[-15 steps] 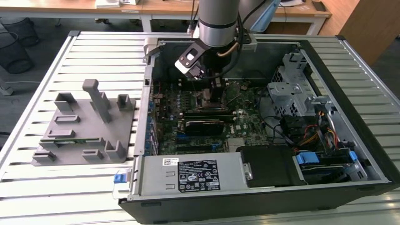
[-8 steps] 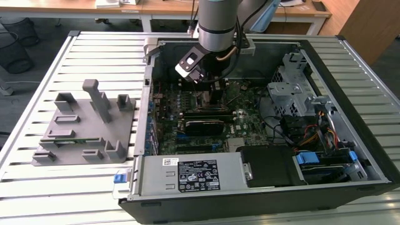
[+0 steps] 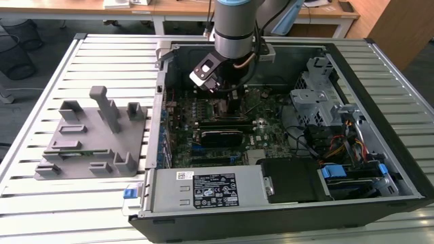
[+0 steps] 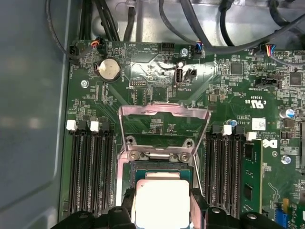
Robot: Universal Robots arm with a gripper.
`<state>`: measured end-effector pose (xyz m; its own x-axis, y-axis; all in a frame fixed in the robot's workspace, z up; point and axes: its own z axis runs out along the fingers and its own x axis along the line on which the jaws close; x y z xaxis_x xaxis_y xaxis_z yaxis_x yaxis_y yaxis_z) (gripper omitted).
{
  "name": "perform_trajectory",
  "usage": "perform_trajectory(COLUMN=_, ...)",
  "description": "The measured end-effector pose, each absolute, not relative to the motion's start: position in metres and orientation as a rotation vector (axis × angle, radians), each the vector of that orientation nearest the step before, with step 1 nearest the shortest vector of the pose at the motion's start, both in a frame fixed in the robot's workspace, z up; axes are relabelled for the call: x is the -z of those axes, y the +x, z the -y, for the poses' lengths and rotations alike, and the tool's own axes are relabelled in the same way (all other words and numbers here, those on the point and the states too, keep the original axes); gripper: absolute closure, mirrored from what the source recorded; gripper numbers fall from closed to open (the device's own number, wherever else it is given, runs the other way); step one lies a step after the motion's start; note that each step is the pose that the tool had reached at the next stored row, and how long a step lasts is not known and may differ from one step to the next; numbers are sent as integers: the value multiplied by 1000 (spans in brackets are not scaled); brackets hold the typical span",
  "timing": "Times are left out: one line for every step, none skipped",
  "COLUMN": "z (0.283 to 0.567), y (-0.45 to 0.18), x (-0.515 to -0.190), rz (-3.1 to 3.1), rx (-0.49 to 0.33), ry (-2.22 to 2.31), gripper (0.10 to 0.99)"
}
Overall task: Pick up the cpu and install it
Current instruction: 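Place the cpu into insertion slot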
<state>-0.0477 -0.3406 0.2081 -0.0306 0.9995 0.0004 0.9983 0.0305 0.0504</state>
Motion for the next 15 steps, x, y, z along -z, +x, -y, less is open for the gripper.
perform_trajectory(z=341, y=-48, x=-207, rz=-2229, rx=-57, ry=2163, gripper=549)
perform_trajectory(z=340, y=-48, x=-206, rz=-2229, rx=-57, ry=2163, gripper=549)
perform_trajectory(z=340, y=-48, x=-206, rz=-2229, rx=-57, ry=2164, gripper=549)
perform_trajectory(z=340, y=-48, x=-205, rz=-2228, rx=-57, ry=2164, gripper=549)
perform_trajectory(z=340, y=-48, x=-204, rz=-2228, rx=-57, ry=2165, gripper=549)
perform_trajectory(z=340, y=-48, x=-203, rz=-2227, rx=-57, ry=2165, gripper=549)
perform_trajectory(z=340, y=-48, x=-203, rz=-2227, rx=-57, ry=2166, gripper=549)
perform_trajectory(z=340, y=-48, x=-202, rz=-2226, rx=-57, ry=2167, gripper=549)
perform_trajectory(z=340, y=-48, x=-201, rz=-2225, rx=-57, ry=2168, gripper=549)
perform_trajectory(z=340, y=-48, x=-201, rz=-2224, rx=-57, ry=2169, gripper=549)
perform_trajectory(z=340, y=-48, x=-200, rz=-2222, rx=-57, ry=2170, gripper=549)
perform_trajectory(z=339, y=-48, x=-200, rz=-2221, rx=-57, ry=2172, gripper=549)
perform_trajectory(z=339, y=-48, x=-199, rz=-2219, rx=-56, ry=2174, gripper=549)
perform_trajectory(z=339, y=-48, x=-199, rz=-2218, rx=-56, ry=2175, gripper=549)
perform_trajectory(z=339, y=-48, x=-199, rz=-2217, rx=-56, ry=2176, gripper=549)
